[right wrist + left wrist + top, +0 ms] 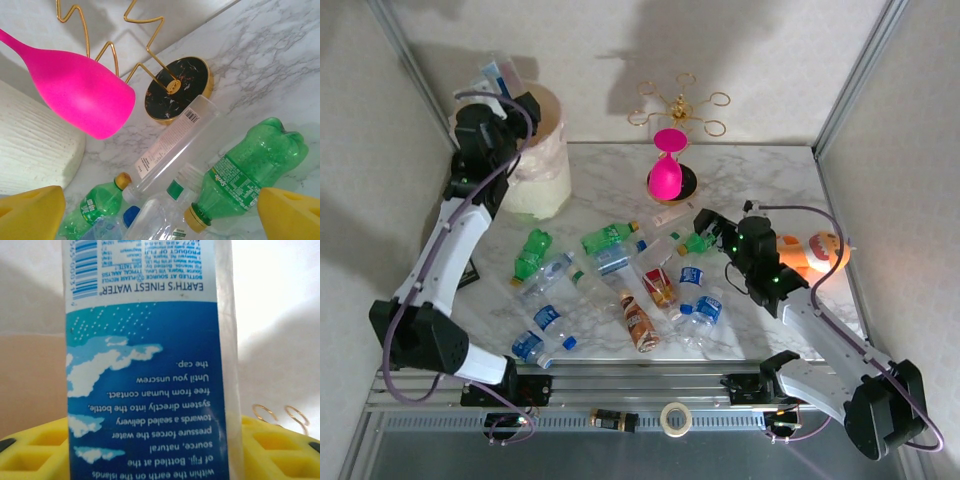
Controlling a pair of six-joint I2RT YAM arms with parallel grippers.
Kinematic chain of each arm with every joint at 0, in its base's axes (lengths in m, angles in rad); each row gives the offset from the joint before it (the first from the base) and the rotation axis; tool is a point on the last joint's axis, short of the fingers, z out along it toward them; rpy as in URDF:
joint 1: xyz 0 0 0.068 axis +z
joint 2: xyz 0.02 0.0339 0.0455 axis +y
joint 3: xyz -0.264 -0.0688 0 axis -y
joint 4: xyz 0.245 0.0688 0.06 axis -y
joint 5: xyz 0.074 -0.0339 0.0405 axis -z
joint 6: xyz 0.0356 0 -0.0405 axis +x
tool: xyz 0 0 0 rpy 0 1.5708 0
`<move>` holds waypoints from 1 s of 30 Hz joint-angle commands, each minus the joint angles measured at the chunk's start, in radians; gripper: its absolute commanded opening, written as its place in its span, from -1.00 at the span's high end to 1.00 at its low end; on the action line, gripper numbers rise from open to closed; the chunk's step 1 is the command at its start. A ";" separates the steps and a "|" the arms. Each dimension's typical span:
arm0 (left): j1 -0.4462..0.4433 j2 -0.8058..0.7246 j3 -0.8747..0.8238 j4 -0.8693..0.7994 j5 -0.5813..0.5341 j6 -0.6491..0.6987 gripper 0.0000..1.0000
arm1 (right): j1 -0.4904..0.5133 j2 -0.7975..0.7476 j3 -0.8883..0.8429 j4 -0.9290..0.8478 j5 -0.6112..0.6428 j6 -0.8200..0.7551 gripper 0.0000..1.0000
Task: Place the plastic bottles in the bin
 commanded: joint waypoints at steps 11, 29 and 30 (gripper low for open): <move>0.088 0.291 0.272 -0.258 -0.054 0.050 1.00 | -0.009 -0.166 -0.142 0.085 0.021 -0.005 -0.98; 0.084 0.207 0.266 -0.252 -0.017 0.010 -0.99 | -0.018 -0.217 -0.185 0.060 0.073 0.025 -0.98; 0.081 0.184 0.249 -0.246 0.001 0.001 -0.99 | -0.019 -0.216 -0.184 0.056 0.076 0.025 -0.98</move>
